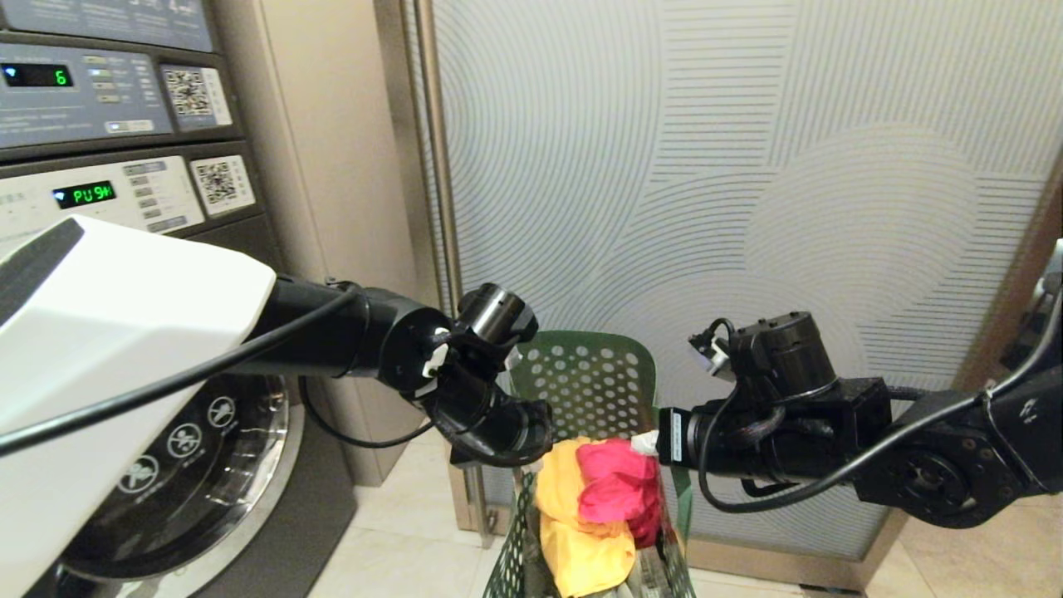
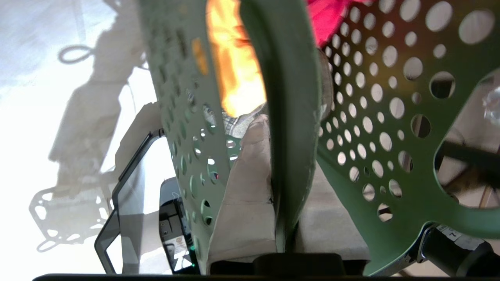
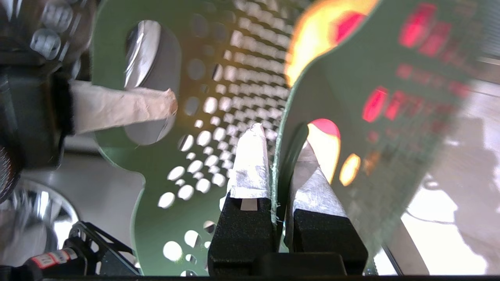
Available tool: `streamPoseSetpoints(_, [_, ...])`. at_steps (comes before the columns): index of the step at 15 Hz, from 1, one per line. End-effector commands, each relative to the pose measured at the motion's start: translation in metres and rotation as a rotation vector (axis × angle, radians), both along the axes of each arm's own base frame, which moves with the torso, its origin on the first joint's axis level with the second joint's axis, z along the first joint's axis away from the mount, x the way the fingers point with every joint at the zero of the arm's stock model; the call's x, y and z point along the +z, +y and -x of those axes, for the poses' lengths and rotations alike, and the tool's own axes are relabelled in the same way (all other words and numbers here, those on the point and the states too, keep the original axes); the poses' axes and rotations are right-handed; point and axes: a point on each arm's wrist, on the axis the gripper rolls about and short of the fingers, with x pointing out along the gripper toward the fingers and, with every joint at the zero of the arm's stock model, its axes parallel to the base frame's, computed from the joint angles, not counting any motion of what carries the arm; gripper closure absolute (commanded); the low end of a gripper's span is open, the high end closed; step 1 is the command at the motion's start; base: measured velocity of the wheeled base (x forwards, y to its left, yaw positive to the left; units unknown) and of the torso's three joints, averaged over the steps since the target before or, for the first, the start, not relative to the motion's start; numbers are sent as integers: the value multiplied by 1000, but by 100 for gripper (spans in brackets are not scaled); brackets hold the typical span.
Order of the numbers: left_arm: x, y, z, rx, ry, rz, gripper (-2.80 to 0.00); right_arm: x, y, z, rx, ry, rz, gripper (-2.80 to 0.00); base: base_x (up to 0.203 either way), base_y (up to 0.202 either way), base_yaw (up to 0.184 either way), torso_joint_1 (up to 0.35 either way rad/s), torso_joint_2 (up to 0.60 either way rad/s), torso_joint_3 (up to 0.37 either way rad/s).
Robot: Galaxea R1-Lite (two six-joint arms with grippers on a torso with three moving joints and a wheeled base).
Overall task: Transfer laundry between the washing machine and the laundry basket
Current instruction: Pick up the clothes basket and put it beside the washing machine
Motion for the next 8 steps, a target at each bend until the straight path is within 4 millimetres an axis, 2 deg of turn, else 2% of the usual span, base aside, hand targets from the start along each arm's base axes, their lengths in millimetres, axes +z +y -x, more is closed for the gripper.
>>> streamPoseSetpoints(1, [-4,-1,-1,3,9,-5,0,-2,1,-1,-1,7,-2,0,1,-11,176,-2,7,-2])
streamPoseSetpoints(8, [-6,-1,-2,3,16,-9,0,-5,1,-2,-3,12,1,0,1,-8,176,4,2,3])
